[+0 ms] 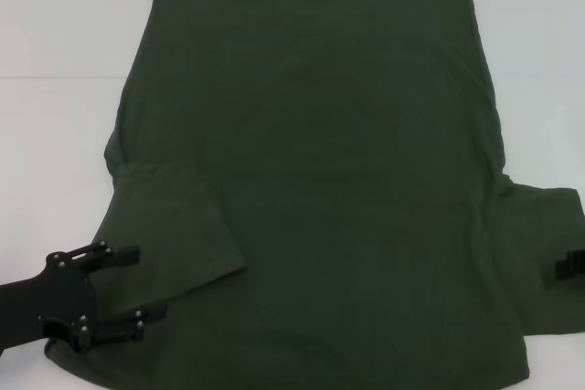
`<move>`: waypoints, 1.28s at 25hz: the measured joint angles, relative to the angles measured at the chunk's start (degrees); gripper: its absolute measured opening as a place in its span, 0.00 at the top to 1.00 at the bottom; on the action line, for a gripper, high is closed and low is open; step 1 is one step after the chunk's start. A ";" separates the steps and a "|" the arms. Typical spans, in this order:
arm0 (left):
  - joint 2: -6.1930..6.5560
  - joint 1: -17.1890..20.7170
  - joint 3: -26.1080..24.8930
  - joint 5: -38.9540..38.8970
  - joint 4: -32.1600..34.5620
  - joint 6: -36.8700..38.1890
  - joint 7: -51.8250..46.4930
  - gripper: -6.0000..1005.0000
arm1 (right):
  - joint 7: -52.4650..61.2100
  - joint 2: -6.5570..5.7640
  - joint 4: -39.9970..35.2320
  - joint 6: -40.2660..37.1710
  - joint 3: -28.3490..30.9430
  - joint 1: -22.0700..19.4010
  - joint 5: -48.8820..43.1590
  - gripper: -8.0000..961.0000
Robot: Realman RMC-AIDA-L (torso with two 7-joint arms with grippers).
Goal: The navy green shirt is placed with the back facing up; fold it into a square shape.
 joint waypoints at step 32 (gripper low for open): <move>0.00 0.26 -0.61 0.00 -0.18 -0.49 0.10 0.15 | -1.75 0.72 1.79 -0.58 -1.53 1.38 1.48 0.15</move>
